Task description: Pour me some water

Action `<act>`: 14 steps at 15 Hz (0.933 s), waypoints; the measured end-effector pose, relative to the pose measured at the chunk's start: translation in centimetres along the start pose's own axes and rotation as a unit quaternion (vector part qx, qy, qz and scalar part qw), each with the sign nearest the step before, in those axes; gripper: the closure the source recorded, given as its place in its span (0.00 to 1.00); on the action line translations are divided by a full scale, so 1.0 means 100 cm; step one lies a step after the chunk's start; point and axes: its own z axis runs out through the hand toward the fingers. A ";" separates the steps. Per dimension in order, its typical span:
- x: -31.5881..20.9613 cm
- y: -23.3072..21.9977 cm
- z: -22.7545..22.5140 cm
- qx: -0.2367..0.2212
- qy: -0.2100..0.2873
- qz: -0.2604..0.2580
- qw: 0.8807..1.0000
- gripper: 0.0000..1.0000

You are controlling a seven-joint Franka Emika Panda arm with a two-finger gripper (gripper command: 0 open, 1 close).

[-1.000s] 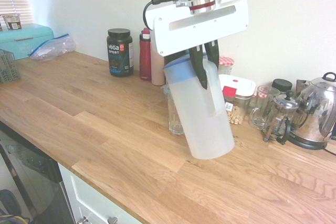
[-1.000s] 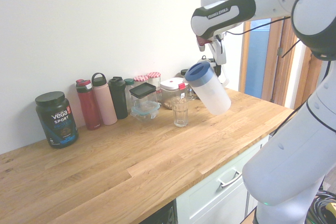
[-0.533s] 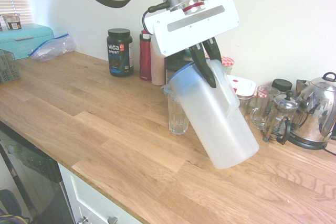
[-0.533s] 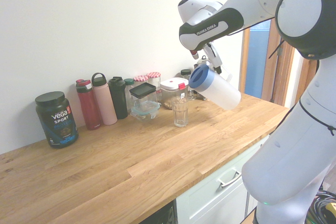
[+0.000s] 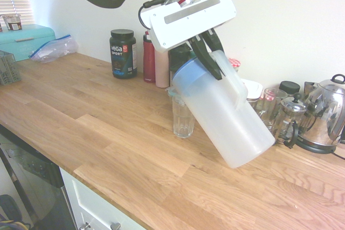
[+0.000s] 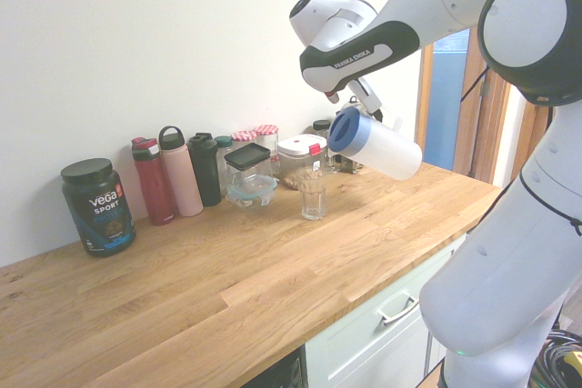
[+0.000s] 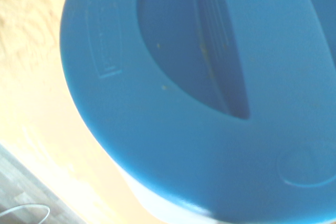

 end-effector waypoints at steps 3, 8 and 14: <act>0.022 -0.021 0.005 0.001 0.002 0.006 1.000 1.00; 0.032 -0.024 0.022 -0.001 -0.010 0.007 1.000 1.00; 0.029 -0.016 0.027 -0.014 -0.015 0.009 1.000 1.00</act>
